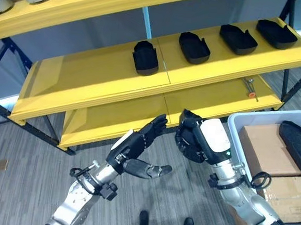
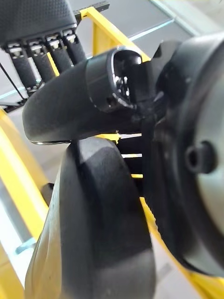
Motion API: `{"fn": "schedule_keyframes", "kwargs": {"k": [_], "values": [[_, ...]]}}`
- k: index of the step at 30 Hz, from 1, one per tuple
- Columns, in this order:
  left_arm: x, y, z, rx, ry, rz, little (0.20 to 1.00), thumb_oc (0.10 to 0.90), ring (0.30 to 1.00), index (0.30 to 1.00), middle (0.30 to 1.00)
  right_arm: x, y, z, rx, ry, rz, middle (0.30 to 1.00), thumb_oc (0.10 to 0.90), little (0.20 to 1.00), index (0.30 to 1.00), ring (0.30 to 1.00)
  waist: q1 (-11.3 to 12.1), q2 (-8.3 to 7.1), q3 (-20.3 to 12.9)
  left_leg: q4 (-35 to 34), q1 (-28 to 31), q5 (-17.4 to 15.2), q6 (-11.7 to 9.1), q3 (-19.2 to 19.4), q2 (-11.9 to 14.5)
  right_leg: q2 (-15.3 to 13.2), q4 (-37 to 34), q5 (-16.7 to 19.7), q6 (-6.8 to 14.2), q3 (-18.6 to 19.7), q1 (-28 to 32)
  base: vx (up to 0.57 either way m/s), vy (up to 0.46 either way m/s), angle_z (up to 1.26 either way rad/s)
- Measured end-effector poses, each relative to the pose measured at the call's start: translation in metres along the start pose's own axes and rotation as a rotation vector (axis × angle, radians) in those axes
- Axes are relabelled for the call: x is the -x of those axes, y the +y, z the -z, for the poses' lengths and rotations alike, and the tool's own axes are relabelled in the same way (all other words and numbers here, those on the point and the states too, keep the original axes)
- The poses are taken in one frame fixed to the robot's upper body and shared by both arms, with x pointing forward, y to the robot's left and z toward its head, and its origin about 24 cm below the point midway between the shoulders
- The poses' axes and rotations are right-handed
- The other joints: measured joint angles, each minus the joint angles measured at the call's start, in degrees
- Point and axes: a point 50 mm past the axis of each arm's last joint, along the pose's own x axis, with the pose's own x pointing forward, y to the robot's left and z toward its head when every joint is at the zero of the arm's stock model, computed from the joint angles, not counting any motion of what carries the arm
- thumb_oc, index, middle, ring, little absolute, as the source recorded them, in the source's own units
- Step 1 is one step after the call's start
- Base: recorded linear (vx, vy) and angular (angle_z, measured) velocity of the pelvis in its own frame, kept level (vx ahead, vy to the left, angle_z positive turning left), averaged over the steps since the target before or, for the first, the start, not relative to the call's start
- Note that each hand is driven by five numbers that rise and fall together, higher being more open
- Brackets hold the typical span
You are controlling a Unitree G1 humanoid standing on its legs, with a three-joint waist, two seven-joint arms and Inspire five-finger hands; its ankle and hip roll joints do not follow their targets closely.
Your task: Move parts from the plastic box to the shelf.
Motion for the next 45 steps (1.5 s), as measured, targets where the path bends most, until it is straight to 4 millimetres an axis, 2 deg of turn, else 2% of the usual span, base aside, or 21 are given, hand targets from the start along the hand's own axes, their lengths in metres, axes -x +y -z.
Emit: {"fn": "schedule_keyframes", "kwargs": {"k": [4,6,8,9,10,11,13,16,20,21,23,25,27,29,30,31,32,33,34,38,45], "values": [[-0.002,0.002,0.0,-0.013,0.008,0.013,1.0,0.9,1.0,1.0,1.0,-0.003,-0.025,0.013,0.065,0.011,0.047,0.3,0.4,0.3,0.3,0.3,-0.3,-1.91,1.2,2.1,-2.5,-2.1,-3.1,-0.5,5.5,-5.4,-1.2,1.2,2.1,2.3,0.0,0.04,0.465,-0.26],[-0.002,-0.003,0.004,0.004,0.017,0.028,1.0,0.9,1.0,1.0,1.0,-0.007,-0.038,0.02,0.103,0.024,0.07,0.3,0.4,0.3,0.3,0.3,-1.5,-0.09,1.1,2.2,-4.8,1.4,0.2,-3.3,6.0,-9.3,-1.1,1.1,6.4,3.3,0.0,0.04,0.613,-0.19],[-0.002,-0.003,0.006,0.009,0.022,0.023,1.0,0.9,1.0,1.0,1.0,-0.011,-0.041,0.021,0.112,0.015,0.072,0.3,0.4,0.3,0.3,0.3,-1.3,0.9,1.1,3.4,-4.2,-4.1,-2.3,-4.8,3.8,-11.7,-1.2,1.5,9.5,5.2,-0.2,0.04,0.611,-0.28],[-0.003,0.001,0.007,0.001,0.026,0.014,1.0,0.9,1.0,1.0,1.0,-0.011,-0.038,0.019,0.097,0.017,0.077,0.3,0.4,0.3,0.3,0.3,-1.5,-0.22,1.7,4.7,-4.8,-6.0,-4.9,-4.7,0.7,-14.7,-0.8,2.5,9.2,5.0,-0.4,0.02,0.455,-0.06],[-0.004,0.005,0.006,-0.009,0.029,-0.01,1.0,0.9,1.0,1.0,1.0,-0.011,-0.033,0.017,0.075,0.019,0.073,0.3,0.4,0.3,0.3,0.3,-0.8,-1.76,3.1,7.5,-5.5,-7.4,-3.2,-4.0,-2.4,-17.2,0.4,5.7,8.5,4.8,-1.2,0.0,0.499,0.0],[-0.002,0.008,0.008,-0.01,0.042,-0.034,1.0,0.9,1.0,1.0,1.0,-0.009,-0.027,0.014,0.059,0.01,0.041,0.3,0.4,0.3,0.3,0.3,-0.4,-1.44,4.0,10.4,-6.2,-8.5,-2.2,-3.9,-3.2,-18.1,1.0,8.8,8.1,5.0,-1.2,-0.02,0.469,0.06],[0.004,0.014,0.009,-0.028,0.061,-0.069,1.0,0.9,1.0,1.0,1.0,0.002,-0.018,0.008,0.022,-0.024,-0.023,0.3,0.4,0.3,0.3,0.3,2.0,-1.08,4.2,11.0,-5.0,-9.3,-0.5,-2.8,-4.3,-15.2,5.4,7.1,9.1,3.0,-1.2,-0.04,0.681,-0.08],[0.007,0.025,0.004,-0.1,0.084,-0.064,1.0,0.9,1.0,1.0,1.0,0.008,-0.022,-0.004,-0.014,-0.034,0.019,0.3,0.4,0.3,0.3,0.3,3.1,-2.68,4.3,15.5,-8.2,-11.3,2.2,-3.4,-8.1,-18.6,5.5,12.6,5.7,0.7,-0.9,-0.05,0.537,0.23],[0.018,0.026,0.005,-0.086,0.099,-0.067,1.0,0.9,1.0,1.0,1.0,-0.01,-0.02,-0.021,-0.085,-0.078,0.102,0.3,0.4,0.3,0.3,0.3,6.5,-4.51,4.2,14.1,-6.8,-9.9,5.1,0.7,-9.4,-20.3,2.0,27.7,1.9,-5.9,-3.5,-0.01,0.363,-0.38],[0.025,0.025,0.009,-0.077,0.118,-0.081,1.0,0.9,1.0,1.0,1.0,-0.014,-0.018,-0.028,-0.119,-0.109,0.124,0.3,0.4,0.3,0.3,0.3,8.2,-5.66,3.5,11.8,-5.5,-9.1,6.6,3.2,-9.5,-18.7,6.2,20.1,6.7,-12.4,-3.8,0.03,0.373,-0.87],[0.028,0.023,0.008,-0.069,0.112,-0.081,1.0,0.9,1.0,1.0,1.0,-0.016,-0.022,-0.03,-0.114,-0.123,0.139,0.3,0.4,0.3,0.3,0.3,8.5,-6.01,3.3,10.2,-5.2,-8.2,7.8,2.3,-10.0,-16.3,8.6,15.1,9.2,-13.7,-3.7,0.05,0.285,-0.19],[0.024,0.021,0.007,-0.058,0.1,-0.077,1.0,0.9,1.0,1.0,1.0,-0.015,-0.02,-0.03,-0.112,-0.108,0.127,0.3,0.4,0.3,0.3,0.3,6.6,-4.68,2.8,6.5,-4.4,-5.9,8.6,-0.4,-8.7,-9.9,11.4,4.7,7.7,-10.1,-3.2,0.03,0.128,0.47],[0.021,0.022,-0.001,-0.079,0.076,-0.056,1.0,0.9,1.0,1.0,1.0,-0.013,-0.019,-0.03,-0.107,-0.116,0.103,0.3,0.4,0.3,0.3,0.3,7.2,-6.14,1.8,2.2,-3.7,-3.5,7.2,-0.1,-9.2,-2.6,12.3,-0.6,7.5,-10.9,-3.8,0.08,0.114,0.18],[0.017,0.018,0.0,-0.06,0.068,-0.053,1.0,0.9,1.0,1.0,1.0,-0.012,-0.017,-0.03,-0.099,-0.122,0.082,0.3,0.4,0.3,0.3,0.3,6.5,-6.57,1.4,1.3,-3.8,-2.7,7.0,-1.2,-10.5,2.2,9.0,-3.7,3.2,-8.9,-2.6,0.1,0.065,0.2],[0.014,0.014,0.002,-0.05,0.065,-0.039,1.0,0.9,1.0,1.0,1.0,-0.011,-0.017,-0.029,-0.089,-0.124,0.073,0.3,0.4,0.3,0.3,0.3,5.8,-6.19,1.2,0.9,-3.9,-2.2,6.6,-2.2,-11.0,4.0,5.9,-3.5,0.5,-6.9,-1.0,0.12,0.056,0.47],[0.012,0.009,0.004,-0.032,0.06,-0.03,1.0,0.9,1.0,1.0,1.0,-0.01,-0.015,-0.028,-0.081,-0.124,0.061,0.3,0.4,0.3,0.3,0.3,4.9,-5.45,0.9,0.4,-4.1,-1.8,6.2,-3.2,-11.1,5.1,3.6,-2.5,1.0,-5.3,0.1,0.12,0.059,0.51],[0.009,0.004,0.004,-0.017,0.05,-0.014,1.0,0.9,1.0,1.0,1.0,-0.009,-0.014,-0.026,-0.073,-0.119,0.05,0.3,0.4,0.3,0.3,0.3,4.1,-4.99,0.6,0.3,-4.7,-1.1,6.3,-4.8,-11.5,6.9,2.4,-2.2,1.0,-0.7,0.8,0.09,0.046,1.3],[-0.004,-0.002,0.005,-0.006,0.027,0.028,1.0,0.9,1.0,1.0,1.0,-0.006,-0.015,-0.02,-0.047,-0.108,0.028,0.3,0.4,0.3,0.3,0.3,0.8,-4.21,0.4,1.0,-6.5,-0.2,6.4,-10.2,-12.5,10.6,1.6,-3.5,-0.1,9.2,1.2,0.13,0.019,1.47],[-0.012,-0.005,0.002,-0.007,0.009,0.06,1.0,0.9,1.0,1.0,1.0,-0.006,-0.014,-0.015,-0.015,-0.103,0.008,0.3,0.4,0.3,0.3,0.3,0.4,-4.01,0.3,0.0,-7.1,0.4,5.9,-11.3,-12.6,11.4,0.8,-3.2,-1.5,12.8,1.3,0.17,-0.004,1.3],[-0.013,-0.004,0.002,-0.017,0.009,0.074,1.0,0.9,1.0,1.0,1.0,0.005,-0.003,0.002,0.008,-0.055,-0.059,0.3,0.4,0.3,0.3,0.3,1.7,-3.44,0.0,0.5,-7.7,-0.3,5.7,-11.0,-12.6,11.1,-0.9,-1.7,-2.6,11.2,2.7,0.21,-0.01,0.19],[-0.007,-0.006,0.006,-0.001,0.024,0.061,1.0,0.9,1.0,1.0,1.0,0.006,0.003,-0.003,0.009,-0.096,-0.091,0.3,0.4,0.3,0.3,0.3,1.1,-3.36,0.0,5.6,-7.8,-1.5,5.4,-9.1,-14.7,10.2,2.2,-5.7,-2.4,9.0,4.1,0.16,-0.006,0.19]]}}
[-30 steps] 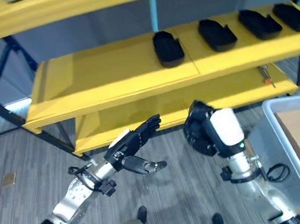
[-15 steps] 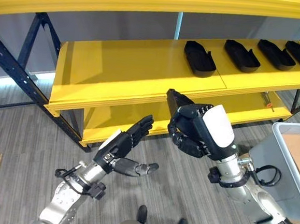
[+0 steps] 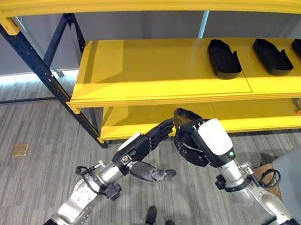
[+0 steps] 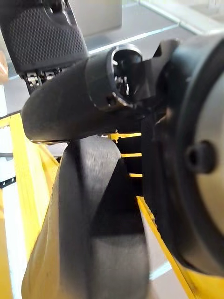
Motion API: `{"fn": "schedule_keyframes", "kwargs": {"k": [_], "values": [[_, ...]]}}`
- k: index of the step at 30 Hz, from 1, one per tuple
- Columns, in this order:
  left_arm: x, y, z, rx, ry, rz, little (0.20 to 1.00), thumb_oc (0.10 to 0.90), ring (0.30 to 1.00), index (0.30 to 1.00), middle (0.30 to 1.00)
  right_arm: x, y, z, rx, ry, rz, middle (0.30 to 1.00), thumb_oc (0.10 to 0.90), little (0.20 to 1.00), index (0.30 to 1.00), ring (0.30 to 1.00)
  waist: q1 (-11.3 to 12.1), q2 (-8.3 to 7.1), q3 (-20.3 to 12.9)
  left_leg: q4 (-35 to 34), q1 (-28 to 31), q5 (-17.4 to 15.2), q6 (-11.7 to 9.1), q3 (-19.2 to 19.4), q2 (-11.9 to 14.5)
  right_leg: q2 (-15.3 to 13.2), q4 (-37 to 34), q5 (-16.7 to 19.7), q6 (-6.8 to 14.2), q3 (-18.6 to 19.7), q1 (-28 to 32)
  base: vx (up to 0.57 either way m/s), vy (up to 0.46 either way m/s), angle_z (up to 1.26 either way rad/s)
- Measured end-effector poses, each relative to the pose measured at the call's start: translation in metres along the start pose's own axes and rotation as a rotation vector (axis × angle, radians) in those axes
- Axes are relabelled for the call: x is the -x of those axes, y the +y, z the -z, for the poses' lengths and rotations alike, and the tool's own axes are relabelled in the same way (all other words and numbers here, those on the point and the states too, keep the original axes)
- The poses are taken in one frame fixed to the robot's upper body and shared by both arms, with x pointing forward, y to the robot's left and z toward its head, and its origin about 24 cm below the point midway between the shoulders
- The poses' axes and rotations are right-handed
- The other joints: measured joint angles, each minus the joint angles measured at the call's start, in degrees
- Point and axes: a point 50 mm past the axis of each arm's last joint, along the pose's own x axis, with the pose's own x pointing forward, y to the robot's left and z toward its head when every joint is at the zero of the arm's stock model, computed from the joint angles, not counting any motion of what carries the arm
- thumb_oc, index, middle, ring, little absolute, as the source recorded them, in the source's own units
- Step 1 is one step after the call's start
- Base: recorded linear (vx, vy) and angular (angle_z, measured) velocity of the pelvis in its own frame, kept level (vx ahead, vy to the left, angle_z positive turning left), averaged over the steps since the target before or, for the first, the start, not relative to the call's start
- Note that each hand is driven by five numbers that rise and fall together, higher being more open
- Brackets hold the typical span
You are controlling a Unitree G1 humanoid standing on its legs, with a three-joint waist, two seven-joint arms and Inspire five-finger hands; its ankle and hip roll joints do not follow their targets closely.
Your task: Move parts from the plastic box to the shelf.
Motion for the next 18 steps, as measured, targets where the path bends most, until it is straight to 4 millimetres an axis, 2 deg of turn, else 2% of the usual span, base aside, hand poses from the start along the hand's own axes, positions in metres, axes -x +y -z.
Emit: {"fn": "schedule_keyframes", "kwargs": {"k": [3,4,5,7,8,9,11,13,14,16,18], "values": [[-0.003,0.002,-0.002,-0.009,-0.011,-0.011,1.0,0.9,1.0,1.0,1.0,-0.004,-0.001,0.0,0.005,-0.014,0.003,0.3,0.4,0.3,0.3,0.3,0.3,-0.85,0.5,9.6,-4.5,0.1,-0.4,2.1,-2.3,-1.3,4.9,-2.8,-1.2,-2.0,-1.9,0.06,-0.03,0.39],[-0.006,0.004,-0.005,-0.019,-0.024,-0.008,1.0,0.9,1.0,1.0,1.0,-0.007,-0.004,0.0,0.015,-0.024,0.013,0.3,0.4,0.3,0.3,0.3,0.6,-1.29,1.2,16.4,-8.5,0.9,-2.1,3.8,-3.2,-2.0,6.8,-3.6,-2.4,-3.3,-2.6,0.09,0.029,0.66],[-0.012,0.005,-0.009,-0.027,-0.047,-0.003,1.0,0.9,1.0,1.0,1.0,-0.01,-0.006,0.0,0.023,-0.034,0.024,0.3,0.4,0.3,0.3,0.3,0.7,-2.22,2.1,25.1,-14.6,3.5,-5.6,6.9,-3.8,-4.7,6.9,-3.1,-2.7,-5.9,-2.7,0.15,0.098,0.62],[-0.012,0.006,-0.009,-0.03,-0.044,-0.002,1.0,0.9,1.0,1.0,1.0,-0.011,-0.003,-0.003,0.001,-0.029,0.033,0.3,0.4,0.3,0.3,0.3,0.7,-2.7,2.4,31.4,-16.0,-3.9,-2.0,10.0,-0.2,-4.6,5.1,-2.3,-3.0,-7.2,-1.0,0.14,0.134,0.45],[-0.01,0.006,-0.008,-0.028,-0.042,-0.009,1.0,0.9,1.0,1.0,1.0,-0.011,-0.001,-0.004,-0.009,-0.026,0.038,0.3,0.4,0.3,0.3,0.3,0.7,-3.21,2.7,30.9,-14.0,-7.1,-2.2,10.7,3.1,-4.3,4.7,-2.2,-3.1,-7.4,0.0,0.14,0.194,0.2],[-0.008,0.006,-0.007,-0.022,-0.04,-0.018,1.0,0.9,1.0,1.0,1.0,-0.012,-0.001,-0.005,-0.013,-0.026,0.045,0.3,0.4,0.3,0.3,0.3,0.6,-3.26,2.8,23.9,-10.0,-7.3,-2.2,9.4,6.6,-4.4,5.1,-2.2,-2.6,-6.7,0.1,0.26,0.385,0.07],[-0.008,0.007,-0.006,-0.031,-0.033,-0.021,1.0,0.9,1.0,1.0,1.0,-0.015,-0.004,-0.004,-0.009,-0.03,0.057,0.3,0.4,0.3,0.3,0.3,-0.3,-2.97,2.8,11.9,-5.4,-7.4,-3.9,6.4,10.2,-4.6,3.6,-1.6,-1.4,-4.9,0.2,0.24,0.349,0.01],[-0.01,0.01,-0.002,-0.043,-0.012,-0.024,1.0,0.9,1.0,1.0,1.0,-0.021,-0.01,-0.003,-0.005,-0.044,0.066,0.3,0.4,0.3,0.3,0.3,-0.8,-3.3,3.0,-1.5,-3.9,-5.9,-5.8,2.8,13.4,-6.0,0.3,0.3,0.3,-2.7,0.4,0.16,0.325,-0.24],[-0.011,0.012,0.001,-0.063,0.004,-0.026,1.0,0.9,1.0,1.0,1.0,-0.022,-0.014,-0.001,-0.004,-0.042,0.075,0.3,0.4,0.3,0.3,0.3,-0.8,-3.51,3.7,-4.3,-4.6,-4.3,-6.6,2.1,15.3,-7.5,-0.1,0.7,0.5,-2.2,0.8,0.22,0.539,-0.36],[-0.01,0.015,0.007,-0.064,0.026,-0.04,1.0,0.9,1.0,1.0,1.0,-0.025,-0.018,0.001,-0.021,-0.035,0.084,0.3,0.4,0.3,0.3,0.3,-0.7,-3.33,4.4,-2.8,-8.1,-3.2,-7.7,0.4,17.5,-9.7,0.0,0.1,1.8,-1.5,1.9,0.16,0.395,-0.28],[-0.009,0.014,0.011,-0.051,0.036,-0.054,1.0,0.9,1.0,1.0,1.0,-0.028,-0.019,-0.001,-0.04,-0.038,0.094,0.3,0.4,0.3,0.3,0.3,-0.8,-3.23,4.8,0.2,-11.2,-3.2,-6.7,2.1,18.3,-12.3,0.0,-0.6,2.8,-2.4,2.6,0.17,0.389,-0.3]]}}
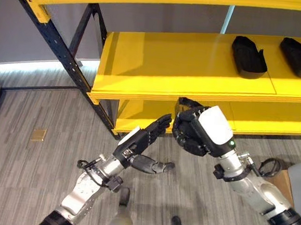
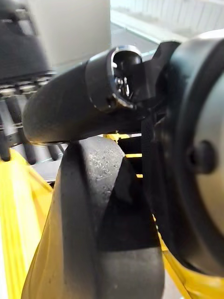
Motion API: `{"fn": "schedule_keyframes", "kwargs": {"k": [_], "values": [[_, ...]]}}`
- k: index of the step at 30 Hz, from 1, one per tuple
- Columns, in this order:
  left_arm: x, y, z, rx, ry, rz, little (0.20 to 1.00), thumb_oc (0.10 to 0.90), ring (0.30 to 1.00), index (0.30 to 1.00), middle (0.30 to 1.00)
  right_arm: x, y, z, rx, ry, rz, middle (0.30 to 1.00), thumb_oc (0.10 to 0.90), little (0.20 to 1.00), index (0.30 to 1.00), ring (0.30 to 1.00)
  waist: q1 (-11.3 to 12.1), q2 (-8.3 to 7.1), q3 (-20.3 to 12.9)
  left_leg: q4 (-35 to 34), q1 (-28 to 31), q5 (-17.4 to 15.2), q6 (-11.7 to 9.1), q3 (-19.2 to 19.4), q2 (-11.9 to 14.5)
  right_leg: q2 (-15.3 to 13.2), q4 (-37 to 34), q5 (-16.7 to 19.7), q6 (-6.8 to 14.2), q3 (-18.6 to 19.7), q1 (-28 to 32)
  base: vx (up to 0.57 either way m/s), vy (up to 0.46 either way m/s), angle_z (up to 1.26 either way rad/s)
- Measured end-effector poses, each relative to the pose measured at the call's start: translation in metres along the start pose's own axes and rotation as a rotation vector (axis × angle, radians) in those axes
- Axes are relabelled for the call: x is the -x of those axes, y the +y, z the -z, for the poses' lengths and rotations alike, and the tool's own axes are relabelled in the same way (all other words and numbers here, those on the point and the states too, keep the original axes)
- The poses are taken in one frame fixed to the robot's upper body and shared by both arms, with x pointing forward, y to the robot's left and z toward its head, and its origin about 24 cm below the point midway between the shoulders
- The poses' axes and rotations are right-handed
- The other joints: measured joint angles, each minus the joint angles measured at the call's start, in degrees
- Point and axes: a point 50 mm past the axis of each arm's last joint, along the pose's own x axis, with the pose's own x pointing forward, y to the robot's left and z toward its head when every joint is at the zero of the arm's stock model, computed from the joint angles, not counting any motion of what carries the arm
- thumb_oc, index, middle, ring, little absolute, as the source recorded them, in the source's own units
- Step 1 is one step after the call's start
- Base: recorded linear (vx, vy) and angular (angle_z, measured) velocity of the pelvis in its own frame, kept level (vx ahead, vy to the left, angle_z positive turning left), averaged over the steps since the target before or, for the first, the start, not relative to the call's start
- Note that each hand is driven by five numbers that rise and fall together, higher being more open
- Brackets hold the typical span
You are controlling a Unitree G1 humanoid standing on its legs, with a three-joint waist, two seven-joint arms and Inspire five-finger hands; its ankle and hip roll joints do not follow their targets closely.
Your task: Move parts from the plastic box to the shelf.
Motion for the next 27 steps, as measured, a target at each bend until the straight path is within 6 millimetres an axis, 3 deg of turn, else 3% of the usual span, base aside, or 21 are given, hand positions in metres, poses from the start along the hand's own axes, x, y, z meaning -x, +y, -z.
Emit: {"fn": "schedule_keyframes", "kwargs": {"k": [1,2,3,4,5,6,8,9,10,11,12,14,16,17,20,22,24,26,27], "values": [[0.001,-0.003,0.002,0.017,0.002,-0.006,1.0,0.9,1.0,1.0,1.0,0.001,0.0,-0.001,-0.002,-0.004,-0.011,0.3,0.4,0.3,0.3,0.3,-0.1,0.97,0.3,1.4,0.5,0.2,1.9,0.7,-0.8,-1.0,0.3,0.0,0.8,-0.6,1.1,0.25,0.582,-0.39],[0.0,-0.008,0.005,0.037,0.0,-0.005,1.0,0.9,1.0,1.0,1.0,0.003,0.0,-0.002,-0.002,-0.008,-0.026,0.3,0.4,0.3,0.3,0.3,-0.1,3.27,0.3,1.5,2.4,-0.5,3.0,1.0,-1.9,-2.0,1.1,0.0,1.0,-0.7,1.9,0.26,0.55,-0.7],[-0.001,-0.01,0.002,0.041,-0.018,-0.005,1.0,0.9,1.0,1.0,1.0,0.004,0.002,-0.005,-0.004,-0.021,-0.044,0.3,0.4,0.3,0.3,0.3,0.5,6.06,0.2,-0.4,6.4,1.9,4.0,-1.4,-5.4,-3.4,2.9,-0.5,2.0,-1.1,2.4,0.26,0.515,-0.77],[-0.003,-0.005,-0.002,0.028,-0.031,-0.027,1.0,0.9,1.0,1.0,1.0,0.007,0.004,-0.01,-0.026,-0.023,-0.045,0.3,0.4,0.3,0.3,0.3,0.9,5.12,0.3,1.3,6.3,4.8,2.3,0.3,-9.2,-7.3,4.6,1.1,3.2,-2.6,1.8,0.27,0.513,-0.56],[-0.002,-0.002,-0.003,0.019,-0.032,-0.035,1.0,0.9,1.0,1.0,1.0,0.01,0.003,-0.012,-0.032,-0.023,-0.039,0.3,0.4,0.3,0.3,0.3,0.9,4.72,0.2,1.0,6.4,5.3,2.9,0.5,-10.8,-8.6,5.5,1.3,3.8,-3.2,1.3,0.21,0.44,0.01],[-0.001,0.003,-0.006,0.005,-0.032,-0.048,1.0,0.9,1.0,1.0,1.0,0.012,0.002,-0.016,-0.041,-0.03,-0.036,0.3,0.4,0.3,0.3,0.3,1.5,4.45,0.2,-0.2,6.9,5.3,4.6,0.8,-12.6,-6.9,7.0,0.3,4.8,-3.3,1.0,0.18,0.415,0.17],[0.001,0.009,-0.011,-0.02,-0.039,-0.052,1.0,0.9,1.0,1.0,1.0,0.013,0.0,-0.025,-0.06,-0.053,-0.022,0.3,0.4,0.3,0.3,0.3,4.2,4.2,0.2,-1.4,7.7,4.9,7.1,2.3,-14.7,-8.0,9.7,3.4,3.3,-8.1,-0.1,0.17,0.39,0.12],[0.001,0.01,-0.014,-0.033,-0.045,-0.043,1.0,0.9,1.0,1.0,1.0,0.012,-0.001,-0.028,-0.066,-0.063,-0.014,0.3,0.4,0.3,0.3,0.3,4.2,4.11,0.2,-1.4,8.2,5.0,7.7,1.9,-15.3,-8.3,11.7,3.8,4.0,-7.5,-0.4,0.17,0.366,0.34],[0.001,0.01,-0.017,-0.036,-0.055,-0.041,1.0,0.9,1.0,1.0,1.0,0.01,-0.001,-0.028,-0.061,-0.072,-0.009,0.3,0.4,0.3,0.3,0.3,4.8,3.98,0.1,-1.7,8.7,4.9,7.9,2.0,-15.5,-7.6,15.3,0.5,4.1,-7.4,-1.7,0.16,0.351,0.57],[0.001,0.011,-0.021,-0.029,-0.071,-0.032,1.0,0.9,1.0,1.0,1.0,0.006,-0.003,-0.028,-0.05,-0.075,0.004,0.3,0.4,0.3,0.3,0.3,6.4,3.5,-0.1,-2.0,9.5,4.0,9.2,2.3,-15.9,-5.0,19.0,-1.1,4.6,-7.6,-3.3,0.12,0.287,0.27],[0.002,0.012,-0.024,-0.019,-0.077,-0.028,1.0,0.9,1.0,1.0,1.0,0.002,-0.004,-0.028,-0.048,-0.077,0.019,0.3,0.4,0.3,0.3,0.3,7.5,2.85,-0.5,-2.5,10.0,3.8,9.5,3.3,-16.3,-4.1,20.9,0.0,4.4,-8.5,-5.2,0.11,0.232,0.09],[0.004,0.011,-0.027,-0.004,-0.09,-0.035,1.0,0.9,1.0,1.0,1.0,-0.003,-0.003,-0.029,-0.054,-0.066,0.044,0.3,0.4,0.3,0.3,0.3,8.0,2.84,-0.6,-2.6,11.2,3.7,10.5,4.5,-16.6,-5.6,24.4,1.6,4.1,-10.7,-6.0,0.06,0.067,-0.12],[0.005,0.01,-0.028,0.019,-0.102,-0.039,1.0,0.9,1.0,1.0,1.0,-0.004,-0.003,-0.029,-0.049,-0.062,0.045,0.3,0.4,0.3,0.3,0.3,8.0,2.55,-0.8,-3.0,12.3,4.0,10.9,5.0,-16.6,-5.5,25.7,-0.7,4.6,-10.6,-6.8,0.03,-0.01,-0.12],[0.005,0.01,-0.028,0.022,-0.102,-0.039,1.0,0.9,1.0,1.0,1.0,-0.005,-0.003,-0.029,-0.042,-0.063,0.045,0.3,0.4,0.3,0.3,0.3,7.6,2.27,-1.2,-3.7,12.7,4.4,10.2,5.0,-16.4,-4.3,23.5,-2.7,4.8,-9.9,-7.3,0.03,-0.055,-0.12],[0.005,0.008,-0.025,0.026,-0.086,-0.033,1.0,0.9,1.0,1.0,1.0,-0.009,-0.005,-0.027,-0.02,-0.054,0.04,0.3,0.4,0.3,0.3,0.3,5.3,0.48,-2.5,-5.3,13.1,4.4,10.2,5.3,-16.6,-0.5,9.3,-2.1,5.1,-7.3,-8.7,0.01,-0.091,-0.03],[0.003,0.005,-0.023,0.033,-0.077,-0.02,1.0,0.9,1.0,1.0,1.0,-0.011,-0.006,-0.026,-0.01,-0.049,0.042,0.3,0.4,0.3,0.3,0.3,4.2,0.33,-2.7,-5.7,13.3,4.4,10.3,5.3,-17.0,0.1,2.2,2.0,5.1,-6.5,-9.0,0.09,-0.154,0.08],[0.004,0.002,-0.019,0.038,-0.061,-0.009,1.0,0.9,1.0,1.0,1.0,-0.011,-0.006,-0.023,-0.003,-0.041,0.035,0.3,0.4,0.3,0.3,0.3,2.8,0.55,-3.1,-6.4,14.0,4.0,10.5,4.3,-17.8,-0.3,-5.4,8.9,5.9,-1.7,-8.5,0.16,-0.225,0.19],[0.004,0.002,-0.019,0.037,-0.061,-0.011,1.0,0.9,1.0,1.0,1.0,-0.01,-0.006,-0.02,0.002,-0.033,0.012,0.3,0.4,0.3,0.3,0.3,1.9,1.22,-3.7,-6.6,14.5,3.9,10.5,2.8,-17.9,-1.2,-9.4,14.4,7.1,-0.5,-8.0,0.17,-0.399,0.33],[0.004,0.002,-0.019,0.038,-0.06,-0.012,1.0,0.9,1.0,1.0,1.0,-0.01,-0.006,-0.02,0.005,-0.033,0.0,0.3,0.4,0.3,0.3,0.3,1.7,1.25,-3.7,-6.6,14.9,3.9,10.5,2.1,-17.8,-1.4,-9.4,15.2,7.8,-0.5,-7.4,0.15,-0.415,0.42]]}}
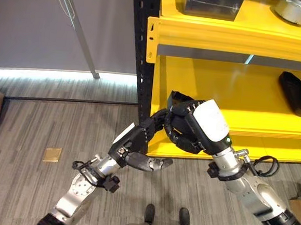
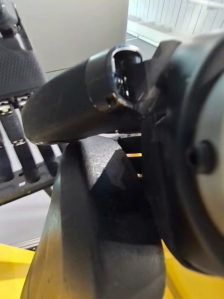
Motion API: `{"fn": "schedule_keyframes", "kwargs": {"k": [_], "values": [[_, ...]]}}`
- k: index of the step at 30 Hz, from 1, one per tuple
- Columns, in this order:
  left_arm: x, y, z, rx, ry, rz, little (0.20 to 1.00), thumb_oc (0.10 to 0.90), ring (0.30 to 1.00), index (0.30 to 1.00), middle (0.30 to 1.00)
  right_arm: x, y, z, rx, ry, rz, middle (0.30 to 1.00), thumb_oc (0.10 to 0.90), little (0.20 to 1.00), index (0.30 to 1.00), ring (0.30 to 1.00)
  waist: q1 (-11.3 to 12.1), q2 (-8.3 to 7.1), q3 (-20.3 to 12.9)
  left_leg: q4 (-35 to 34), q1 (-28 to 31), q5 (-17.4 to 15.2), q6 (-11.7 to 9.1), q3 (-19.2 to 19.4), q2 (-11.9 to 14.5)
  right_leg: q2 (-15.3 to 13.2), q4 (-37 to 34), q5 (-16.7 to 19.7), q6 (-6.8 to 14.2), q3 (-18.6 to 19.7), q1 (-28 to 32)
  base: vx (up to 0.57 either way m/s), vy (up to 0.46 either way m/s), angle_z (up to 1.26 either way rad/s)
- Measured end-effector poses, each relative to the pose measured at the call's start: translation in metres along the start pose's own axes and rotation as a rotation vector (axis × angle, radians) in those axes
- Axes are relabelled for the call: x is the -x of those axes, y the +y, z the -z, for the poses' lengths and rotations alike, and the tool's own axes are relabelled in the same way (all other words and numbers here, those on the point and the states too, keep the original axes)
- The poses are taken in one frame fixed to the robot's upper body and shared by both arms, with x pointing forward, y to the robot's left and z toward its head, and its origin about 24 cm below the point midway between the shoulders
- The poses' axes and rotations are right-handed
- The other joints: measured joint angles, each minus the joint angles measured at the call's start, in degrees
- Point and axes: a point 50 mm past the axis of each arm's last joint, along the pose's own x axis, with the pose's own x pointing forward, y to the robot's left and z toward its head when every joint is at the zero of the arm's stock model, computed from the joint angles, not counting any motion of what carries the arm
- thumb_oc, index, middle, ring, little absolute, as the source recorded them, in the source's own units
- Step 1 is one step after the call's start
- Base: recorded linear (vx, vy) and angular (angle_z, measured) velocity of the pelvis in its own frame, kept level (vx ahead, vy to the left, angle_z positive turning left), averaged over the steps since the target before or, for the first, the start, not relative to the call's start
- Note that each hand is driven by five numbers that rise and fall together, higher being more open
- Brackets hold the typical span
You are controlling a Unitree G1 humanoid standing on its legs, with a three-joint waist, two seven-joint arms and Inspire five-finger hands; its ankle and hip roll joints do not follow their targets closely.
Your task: Move parts from the plastic box to the shelf.
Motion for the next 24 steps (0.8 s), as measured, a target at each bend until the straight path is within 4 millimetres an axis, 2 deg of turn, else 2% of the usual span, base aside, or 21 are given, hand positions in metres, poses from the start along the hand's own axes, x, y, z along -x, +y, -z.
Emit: {"fn": "schedule_keyframes", "kwargs": {"k": [3,5,8,10,11,14,15,16,17,18,19,20,21,22,24], "values": [[0.003,0.001,0.002,0.008,0.008,-0.015,1.0,0.9,1.0,1.0,1.0,-0.003,0.0,0.0,0.002,-0.016,-0.03,0.3,0.4,0.3,0.3,0.3,0.3,-0.04,0.0,0.0,1.3,-0.3,-0.3,-0.3,0.7,-0.8,0.0,1.2,-0.3,-1.1,0.8,0.12,-0.355,0.18],[0.006,0.001,0.004,0.018,0.014,-0.05,1.0,0.9,1.0,1.0,1.0,-0.008,0.0,-0.002,-0.007,-0.036,-0.044,0.3,0.4,0.3,0.3,0.3,1.9,-0.22,-0.1,0.0,2.2,-1.3,-1.9,0.9,1.9,-1.7,0.0,1.9,-0.6,-4.9,0.7,0.15,-0.458,-0.18],[0.013,0.004,0.007,0.025,0.034,-0.095,1.0,0.9,1.0,1.0,1.0,-0.014,0.003,-0.006,-0.032,-0.069,-0.08,0.3,0.4,0.3,0.3,0.3,2.6,-1.12,-0.6,0.0,3.1,-2.3,-3.4,1.8,3.5,-1.5,0.0,2.5,-1.3,-7.0,1.4,0.11,-0.282,-0.27],[0.018,0.005,0.008,0.048,0.038,-0.112,1.0,0.9,1.0,1.0,1.0,-0.019,0.003,-0.009,-0.029,-0.093,-0.093,0.3,0.4,0.3,0.3,0.3,3.3,-2.14,-1.2,0.0,3.3,-2.7,-5.2,2.2,5.2,0.1,0.5,0.5,-1.2,-7.4,1.7,0.1,-0.346,-0.23],[0.02,0.005,0.01,0.062,0.044,-0.121,1.0,0.9,1.0,1.0,1.0,-0.025,0.005,-0.008,-0.022,-0.115,-0.111,0.3,0.4,0.3,0.3,0.3,3.3,-2.15,-1.2,0.2,3.2,-2.3,-6.6,2.4,8.2,3.0,0.5,-1.2,-2.8,-7.8,1.8,0.12,-0.423,-0.1],[0.019,0.0,0.017,0.08,0.066,-0.102,1.0,0.9,1.0,1.0,1.0,-0.025,0.008,0.001,-0.003,-0.087,-0.149,0.3,0.4,0.3,0.3,0.3,2.7,-2.25,-1.1,1.9,2.1,-2.3,-8.2,3.6,12.5,7.1,0.5,-2.2,-6.7,-10.4,2.6,0.1,-0.251,0.13],[0.019,-0.003,0.019,0.094,0.067,-0.092,1.0,0.9,1.0,1.0,1.0,-0.019,0.008,0.004,0.0,-0.065,-0.154,0.3,0.4,0.3,0.3,0.3,2.0,-2.24,-1.1,2.9,1.6,-2.4,-8.2,5.1,13.3,7.5,0.5,-2.6,-7.6,-11.5,3.3,0.04,-0.113,0.7],[0.018,-0.007,0.022,0.113,0.065,-0.08,1.0,0.9,1.0,1.0,1.0,-0.011,0.008,0.008,0.001,-0.03,-0.159,0.3,0.4,0.3,0.3,0.3,0.5,-2.18,-1.0,4.8,0.5,-3.5,-7.1,9.7,14.5,8.0,0.5,-3.1,-8.9,-14.4,4.2,0.06,-0.131,1.43],[0.017,-0.014,0.024,0.129,0.071,-0.042,1.0,0.9,1.0,1.0,1.0,0.009,0.01,0.017,-0.005,0.06,-0.164,0.3,0.4,0.3,0.3,0.3,-1.2,-2.28,-1.0,9.3,-0.9,-4.7,-6.6,20.6,16.8,8.2,0.6,-4.7,-11.2,-18.7,4.9,0.07,-0.029,1.42],[0.018,-0.018,0.026,0.137,0.083,-0.034,1.0,0.9,1.0,1.0,1.0,0.022,0.016,0.022,-0.004,0.105,-0.178,0.3,0.4,0.3,0.3,0.3,-1.2,-2.07,-0.9,14.5,-2.0,-5.9,-7.7,21.1,15.5,7.3,2.7,-5.6,-10.9,-18.5,3.2,0.07,0.014,0.9],[0.018,-0.019,0.027,0.14,0.084,-0.032,1.0,0.9,1.0,1.0,1.0,0.025,0.019,0.023,0.012,0.107,-0.195,0.3,0.4,0.3,0.3,0.3,-0.3,-1.71,-0.7,13.5,-1.8,-6.8,-7.4,17.4,11.7,6.4,4.2,-5.6,-10.7,-17.2,1.8,0.06,0.087,-0.14],[0.018,-0.02,0.026,0.143,0.081,-0.031,1.0,0.9,1.0,1.0,1.0,0.026,0.019,0.023,0.033,0.099,-0.202,0.3,0.4,0.3,0.3,0.3,0.1,-0.86,-0.5,12.5,-1.3,-8.1,-6.4,15.4,7.6,5.8,4.6,-5.1,-9.9,-15.9,0.9,0.07,0.114,-0.45],[0.015,-0.023,0.026,0.159,0.064,-0.035,1.0,0.9,1.0,1.0,1.0,0.026,0.017,0.023,0.056,0.087,-0.204,0.3,0.4,0.3,0.3,0.3,-0.6,2.53,-0.3,7.9,0.5,-7.3,-3.5,13.6,3.4,6.7,5.4,-4.8,-9.0,-15.7,0.8,0.06,0.092,-0.32],[0.012,-0.024,0.025,0.163,0.05,-0.035,1.0,0.9,1.0,1.0,1.0,0.028,0.019,0.022,0.055,0.093,-0.194,0.3,0.4,0.3,0.3,0.3,-0.9,3.55,-0.1,5.7,2.7,-7.4,0.0,14.3,3.9,7.3,6.7,-6.0,-8.3,-15.8,0.6,0.09,0.125,-0.08],[0.011,-0.024,0.023,0.165,0.041,-0.035,1.0,0.9,1.0,1.0,1.0,0.031,0.022,0.019,0.046,0.09,-0.197,0.3,0.4,0.3,0.3,0.3,-0.3,2.58,0.0,5.7,3.0,-7.3,-0.6,14.2,3.5,6.9,7.4,-6.3,-8.0,-15.1,0.5,0.11,0.176,-0.04]]}}
